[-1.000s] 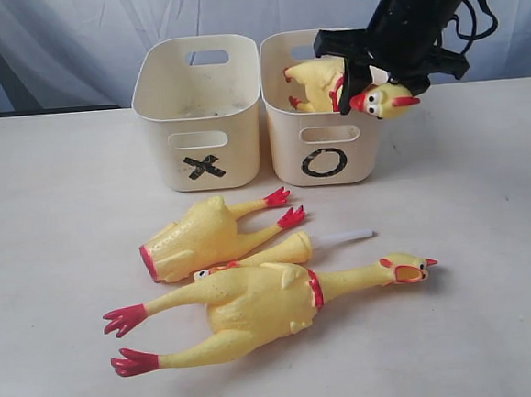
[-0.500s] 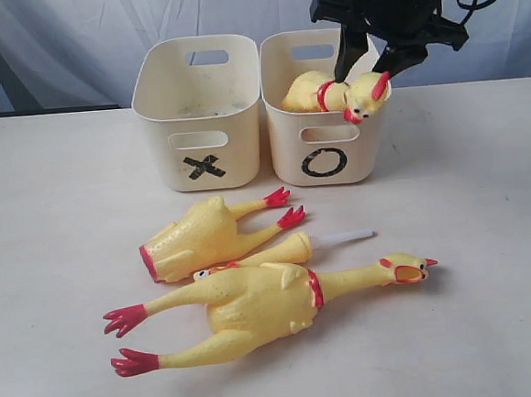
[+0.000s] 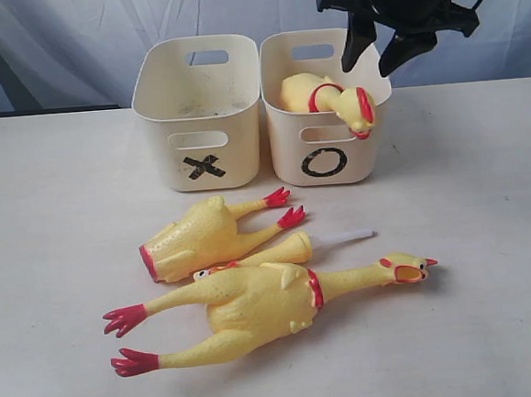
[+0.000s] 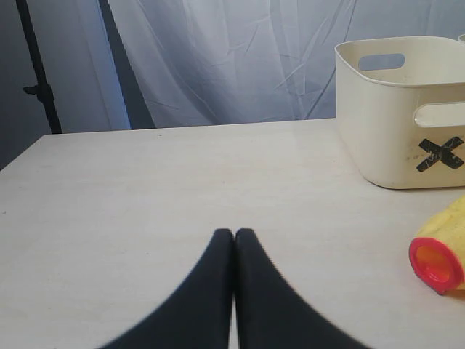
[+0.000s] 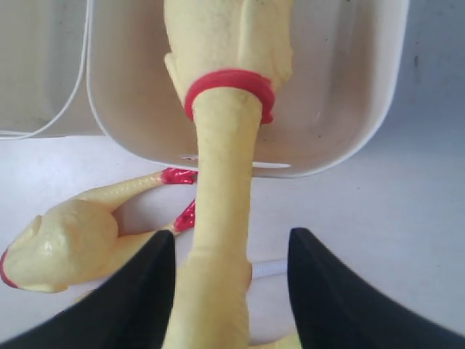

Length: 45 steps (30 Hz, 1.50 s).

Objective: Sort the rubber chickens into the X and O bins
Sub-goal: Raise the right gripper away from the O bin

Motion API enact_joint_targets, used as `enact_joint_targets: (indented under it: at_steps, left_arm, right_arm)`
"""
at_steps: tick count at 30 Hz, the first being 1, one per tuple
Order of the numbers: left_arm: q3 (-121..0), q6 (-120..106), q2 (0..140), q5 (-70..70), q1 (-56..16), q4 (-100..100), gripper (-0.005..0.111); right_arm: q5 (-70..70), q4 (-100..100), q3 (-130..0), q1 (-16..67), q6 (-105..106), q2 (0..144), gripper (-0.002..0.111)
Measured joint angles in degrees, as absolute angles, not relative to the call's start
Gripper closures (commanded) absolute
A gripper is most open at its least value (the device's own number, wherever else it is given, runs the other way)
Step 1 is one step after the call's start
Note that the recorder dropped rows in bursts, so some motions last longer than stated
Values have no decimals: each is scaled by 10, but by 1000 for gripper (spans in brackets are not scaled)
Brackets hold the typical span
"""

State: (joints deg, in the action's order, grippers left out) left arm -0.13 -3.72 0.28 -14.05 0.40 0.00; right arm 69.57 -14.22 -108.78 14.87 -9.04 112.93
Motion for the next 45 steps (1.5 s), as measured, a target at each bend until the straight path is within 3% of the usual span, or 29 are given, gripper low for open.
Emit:
enact_joint_targets:
  at_steps: [7,10,14,15,34,45]
  left_arm:
    - [-1,-37,3,-141,4,0,107]
    - [-1,-37,3,-141,4,0,107]
    - [-1,-37,3,-141,4,0,107]
    - [-1,-37,3,-141,4,0,107]
    - [-1,-37,3,-141,4,0,107]
    - [-1,-37,3,-141,4,0,107]
  right_arm:
    - [697,-139,-1088,149,-90,1129,68]
    - [697,-139,-1088,149,-90,1129,81]
    - [697,-139,-1088,149,-90,1129,108]
    - [697,-139,-1088,149,-90,1129,109]
    - [698,-82,-1074,149,-74,1056,109]
    - [698,-82,-933,149,8,912,109]
